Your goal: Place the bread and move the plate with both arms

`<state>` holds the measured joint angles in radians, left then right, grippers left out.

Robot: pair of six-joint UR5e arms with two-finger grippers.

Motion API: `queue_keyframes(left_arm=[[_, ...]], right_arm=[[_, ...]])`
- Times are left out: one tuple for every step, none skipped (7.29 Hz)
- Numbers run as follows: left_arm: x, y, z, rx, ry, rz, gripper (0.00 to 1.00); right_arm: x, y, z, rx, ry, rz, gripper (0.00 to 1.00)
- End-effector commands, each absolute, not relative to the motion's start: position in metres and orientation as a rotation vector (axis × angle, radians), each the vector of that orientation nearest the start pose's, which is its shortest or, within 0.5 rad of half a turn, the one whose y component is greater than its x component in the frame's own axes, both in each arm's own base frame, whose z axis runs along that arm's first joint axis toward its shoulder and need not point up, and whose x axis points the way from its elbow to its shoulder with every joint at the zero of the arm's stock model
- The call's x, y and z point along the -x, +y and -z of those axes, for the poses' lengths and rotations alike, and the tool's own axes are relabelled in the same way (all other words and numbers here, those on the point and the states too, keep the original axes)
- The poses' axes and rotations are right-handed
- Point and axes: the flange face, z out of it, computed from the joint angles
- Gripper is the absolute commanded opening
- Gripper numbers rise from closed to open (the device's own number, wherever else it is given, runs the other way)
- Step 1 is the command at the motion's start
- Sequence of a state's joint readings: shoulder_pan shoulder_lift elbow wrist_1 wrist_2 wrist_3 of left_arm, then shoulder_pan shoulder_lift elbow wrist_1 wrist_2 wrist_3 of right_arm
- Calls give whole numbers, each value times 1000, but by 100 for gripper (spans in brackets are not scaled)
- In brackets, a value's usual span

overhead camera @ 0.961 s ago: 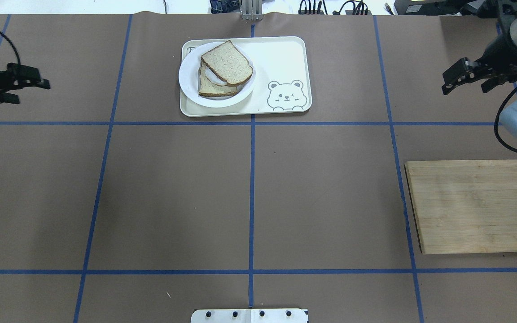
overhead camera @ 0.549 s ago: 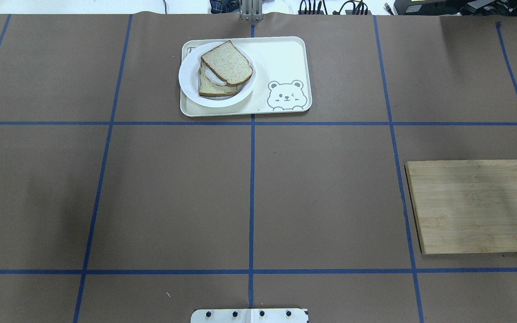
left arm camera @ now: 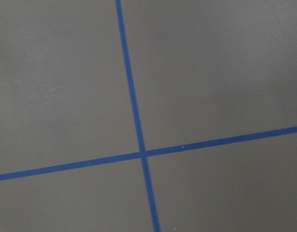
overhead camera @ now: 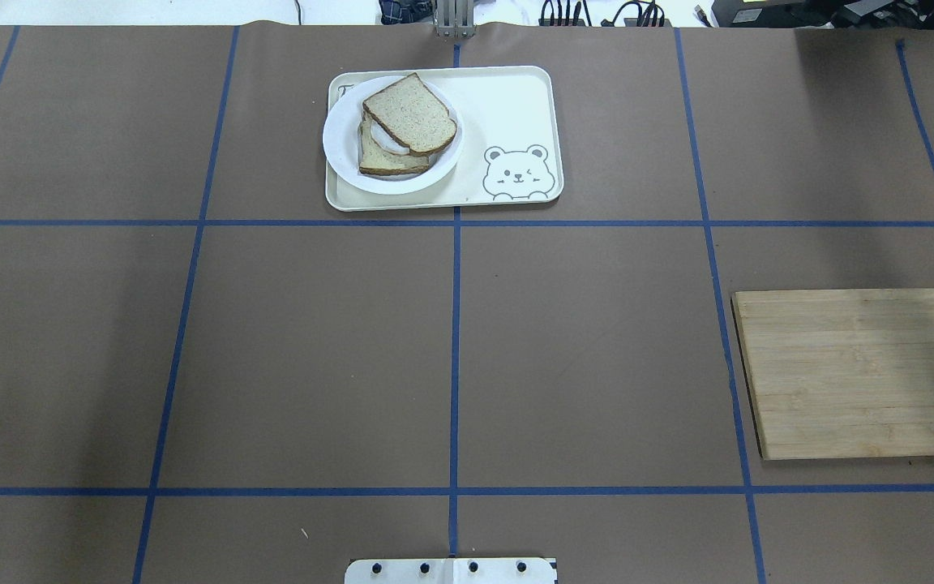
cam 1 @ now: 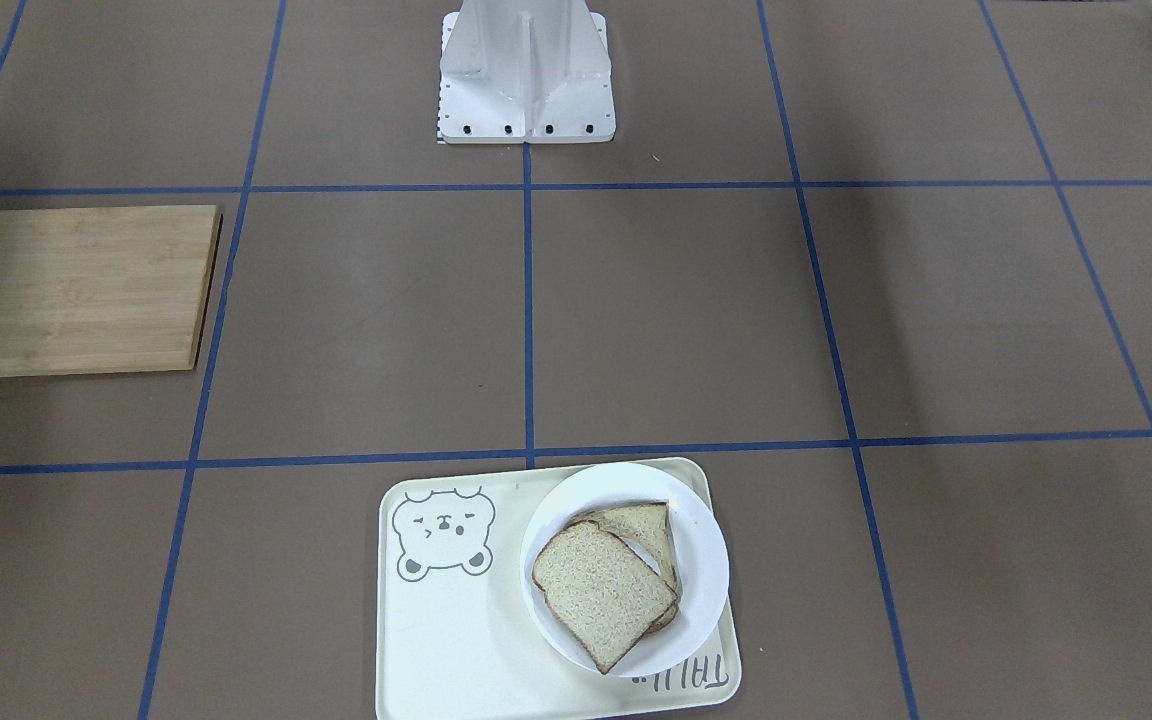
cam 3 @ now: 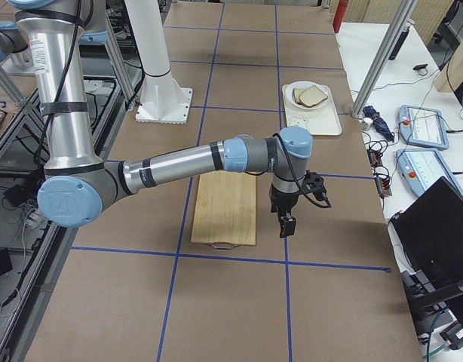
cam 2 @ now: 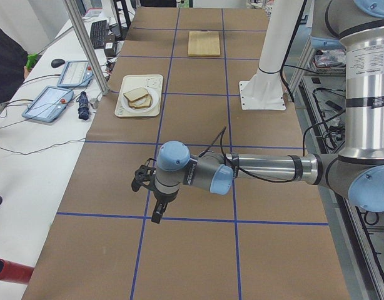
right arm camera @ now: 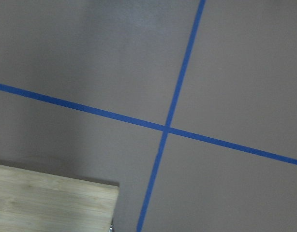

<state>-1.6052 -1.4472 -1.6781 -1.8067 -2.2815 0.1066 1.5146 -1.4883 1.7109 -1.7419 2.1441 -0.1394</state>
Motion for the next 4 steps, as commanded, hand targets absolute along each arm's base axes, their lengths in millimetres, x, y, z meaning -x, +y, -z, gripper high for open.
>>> queue_keyframes(left_arm=[[87,-437,-674,-200,701,-134,98],[87,-439,-677,-173,708,-71,98],[87,-442,-670,-150,717,17,98],[87,-442,-667,-152,719,24,98]], right_arm=[[-71,-513,-638,-24,-619,122,100],[-75,-503,-646,3,-654,59,100],[-79,-483,-661,26,-696,28,100],[-81,-479,-654,12,-711,24,100]])
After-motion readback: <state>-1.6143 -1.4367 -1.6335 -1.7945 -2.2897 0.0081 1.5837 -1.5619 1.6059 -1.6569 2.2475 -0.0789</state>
